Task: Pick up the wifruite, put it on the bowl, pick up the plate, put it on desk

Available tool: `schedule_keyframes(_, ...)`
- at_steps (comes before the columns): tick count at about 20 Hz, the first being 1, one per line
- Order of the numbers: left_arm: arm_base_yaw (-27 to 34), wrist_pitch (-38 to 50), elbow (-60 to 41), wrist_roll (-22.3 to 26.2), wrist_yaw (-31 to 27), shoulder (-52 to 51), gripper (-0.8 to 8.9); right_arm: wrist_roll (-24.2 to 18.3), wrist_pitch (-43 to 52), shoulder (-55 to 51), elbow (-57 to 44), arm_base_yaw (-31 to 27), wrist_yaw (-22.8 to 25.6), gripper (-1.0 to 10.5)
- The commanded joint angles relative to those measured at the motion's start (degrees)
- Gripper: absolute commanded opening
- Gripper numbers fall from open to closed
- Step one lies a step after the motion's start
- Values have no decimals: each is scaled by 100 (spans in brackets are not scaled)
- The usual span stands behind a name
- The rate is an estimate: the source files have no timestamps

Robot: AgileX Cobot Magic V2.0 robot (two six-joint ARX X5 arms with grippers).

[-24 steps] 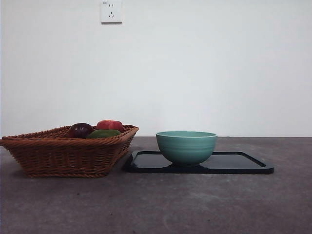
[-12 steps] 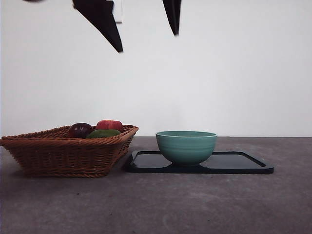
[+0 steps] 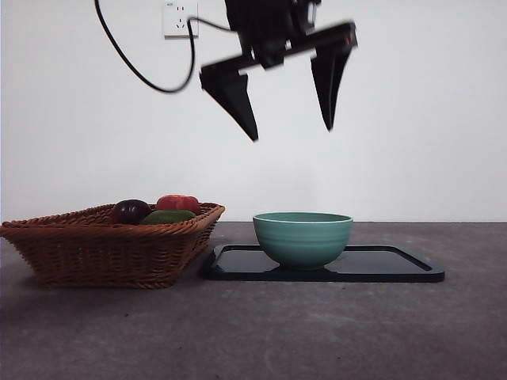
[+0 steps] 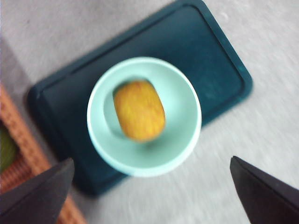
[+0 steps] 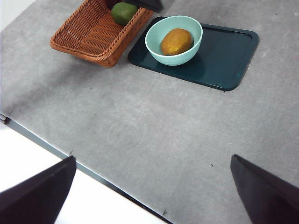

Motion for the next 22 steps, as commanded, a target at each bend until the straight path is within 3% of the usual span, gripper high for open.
schedule_keyframes(1, -13, 356, 186, 76, -4, 302, 557, 48, 52, 11, 55, 42, 24, 556)
schedule_keyframes(20, 22, 846, 186, 35, 2, 1368, 552, 52, 46, 11, 55, 42, 24, 556)
schedule_keyframes(22, 22, 844, 186, 35, 9, 1438, 517, 52, 46, 11, 55, 42, 24, 556)
